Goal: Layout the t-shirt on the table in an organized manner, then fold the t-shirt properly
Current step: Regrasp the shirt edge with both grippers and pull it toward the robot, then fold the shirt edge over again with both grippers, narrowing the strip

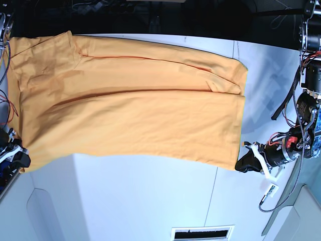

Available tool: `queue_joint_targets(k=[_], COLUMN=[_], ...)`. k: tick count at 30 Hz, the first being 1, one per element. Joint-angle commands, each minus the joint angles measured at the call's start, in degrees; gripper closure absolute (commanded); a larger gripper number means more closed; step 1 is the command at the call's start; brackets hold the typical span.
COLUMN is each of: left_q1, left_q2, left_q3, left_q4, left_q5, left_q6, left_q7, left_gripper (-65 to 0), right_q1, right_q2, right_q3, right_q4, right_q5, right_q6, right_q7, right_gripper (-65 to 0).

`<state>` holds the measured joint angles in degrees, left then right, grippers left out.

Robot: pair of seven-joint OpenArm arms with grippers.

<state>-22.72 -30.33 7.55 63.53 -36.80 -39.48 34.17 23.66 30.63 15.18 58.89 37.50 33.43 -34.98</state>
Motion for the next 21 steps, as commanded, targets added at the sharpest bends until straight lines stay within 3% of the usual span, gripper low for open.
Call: queue_joint_targets(k=[1,15,21], left_q1=[-2.6,-5.6,-8.2], left_q2=[-1.0,-1.0,-1.3], left_q3=[-0.4,-0.4,-0.4], left_q4=[1.0,1.0,1.0], left_q5=[-1.0,-1.1,-1.1], left_q6=[-0.5,-0.5,-0.5], left_q7=[-2.0,-2.8,-3.3], left_gripper=[0.0,0.0,0.0], right_q1=[1.5,1.5,1.5], right_q2=[1.4,1.7,3.0], right_q3=[0.7,0.7,3.7], right_q4=[1.2,1.2,1.2], right_q5=[1.1,1.0,1.7], right_q6=[0.2,0.2,0.2], right_q7=[1.5,0.2,-0.2], right_gripper=[0.0,0.0,0.0])
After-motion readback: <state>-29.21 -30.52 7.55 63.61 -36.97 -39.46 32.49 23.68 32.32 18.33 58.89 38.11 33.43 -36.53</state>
